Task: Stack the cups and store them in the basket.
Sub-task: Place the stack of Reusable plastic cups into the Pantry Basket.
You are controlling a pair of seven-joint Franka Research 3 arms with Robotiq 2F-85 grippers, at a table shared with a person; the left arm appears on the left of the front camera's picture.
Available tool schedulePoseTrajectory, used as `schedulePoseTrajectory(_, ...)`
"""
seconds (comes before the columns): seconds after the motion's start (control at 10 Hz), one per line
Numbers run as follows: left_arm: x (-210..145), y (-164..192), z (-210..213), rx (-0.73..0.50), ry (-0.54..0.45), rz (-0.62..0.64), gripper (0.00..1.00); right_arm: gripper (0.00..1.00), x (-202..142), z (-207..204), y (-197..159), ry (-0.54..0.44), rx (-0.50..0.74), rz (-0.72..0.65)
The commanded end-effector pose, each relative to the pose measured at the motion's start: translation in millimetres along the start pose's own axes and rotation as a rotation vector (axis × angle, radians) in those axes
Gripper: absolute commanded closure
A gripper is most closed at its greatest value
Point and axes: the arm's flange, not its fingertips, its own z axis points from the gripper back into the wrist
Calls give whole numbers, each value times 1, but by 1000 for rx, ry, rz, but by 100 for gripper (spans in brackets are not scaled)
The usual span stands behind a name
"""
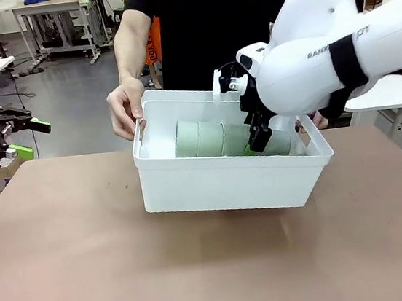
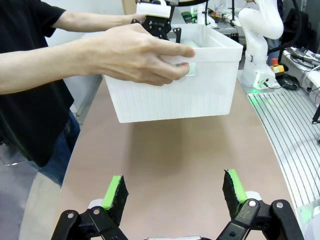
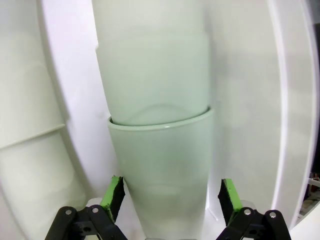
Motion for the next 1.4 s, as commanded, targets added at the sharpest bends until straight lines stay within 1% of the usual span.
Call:
schedulePoseTrajectory(0.0,3,-2,1,-3,-1,2,0,0,-9,39,-2,-96,32,-9)
schedulePoseTrajectory(0.2,3,-2,1,-3,-1,2,0,0,-16,71,-11,-175,21,-31)
schedulePoseTrajectory(0.5,3,-2,1,-3,-1,2,0,0,-50,138,-27,-392,33,-102)
schedulePoseTrajectory(0.7,3,-2,1,-3,-1,2,0,0,-98,183,-38,-560,40,-168)
schedulePoseTrajectory(0.9,3,-2,1,-3,-1,2,0,0,-147,205,-55,-662,30,-248)
schedulePoseTrajectory(1.1,3,-2,1,-3,-1,2,0,0,-214,207,-71,-725,37,-326)
schedulePoseTrajectory(1.2,3,-2,1,-3,-1,2,0,0,-249,199,-78,-753,52,-356)
schedulePoseTrajectory(1.3,3,-2,1,-3,-1,2,0,0,-274,188,-84,-766,67,-376)
